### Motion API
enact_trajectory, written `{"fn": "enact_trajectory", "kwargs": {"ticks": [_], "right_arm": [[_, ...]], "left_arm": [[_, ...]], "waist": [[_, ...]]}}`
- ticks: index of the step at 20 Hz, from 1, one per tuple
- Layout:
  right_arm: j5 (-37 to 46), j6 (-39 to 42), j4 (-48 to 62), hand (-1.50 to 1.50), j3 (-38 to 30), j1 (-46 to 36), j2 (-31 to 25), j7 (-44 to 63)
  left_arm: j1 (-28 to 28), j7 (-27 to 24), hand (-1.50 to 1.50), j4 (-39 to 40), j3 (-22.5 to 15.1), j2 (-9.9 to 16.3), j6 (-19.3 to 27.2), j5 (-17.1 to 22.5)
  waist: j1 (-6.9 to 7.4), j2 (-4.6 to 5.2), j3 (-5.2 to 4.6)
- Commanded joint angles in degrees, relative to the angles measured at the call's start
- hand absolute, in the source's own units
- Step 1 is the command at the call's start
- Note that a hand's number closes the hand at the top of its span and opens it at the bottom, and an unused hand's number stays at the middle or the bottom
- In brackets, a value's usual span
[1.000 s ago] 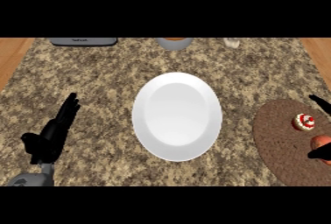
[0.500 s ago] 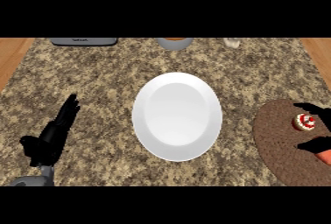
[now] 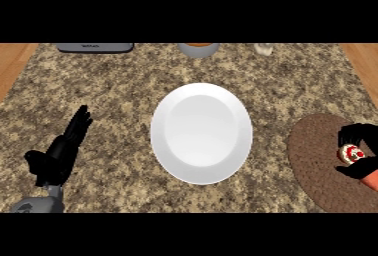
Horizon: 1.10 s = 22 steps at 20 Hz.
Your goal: Pick the cupcake from the placemat and place it in the plate
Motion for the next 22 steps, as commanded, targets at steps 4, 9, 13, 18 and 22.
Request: {"fn": "enact_trajectory", "kwargs": {"ticks": [4, 9, 13, 18, 22], "right_arm": [[2.47, -6.03, -4.85, 1.50, 0.70, 1.39, 0.92, -3.53], [4.43, -7.96, 0.98, 1.50, 1.19, -2.42, -0.95, -14.02], [0.71, -4.86, -1.75, 1.50, -0.78, -5.39, 0.56, -15.76], [-3.32, 2.29, -19.98, 1.50, -2.35, 3.00, -4.89, -14.24], [-6.97, 1.09, -30.18, 1.50, -4.94, 6.64, -2.20, -11.91]], "left_arm": [[-1.04, 1.13, 0.00, -0.18, 2.45, 1.36, -1.93, 0.51], [1.36, -3.25, 0.00, 2.09, -0.74, -2.80, -0.23, -2.75], [-4.18, 0.62, 0.00, 3.89, 0.88, -2.30, 0.05, -2.10], [0.63, -0.40, 0.00, 0.55, 2.41, -0.68, -1.83, -1.14], [1.30, 0.24, 0.00, -0.73, 1.94, -1.47, -1.00, -2.10]], "waist": [[-0.09, 0.11, 0.45], [0.12, 0.23, 0.47], [-0.28, 0.14, 0.45], [-1.05, -0.31, 0.36], [-0.95, -0.24, 0.40]]}}
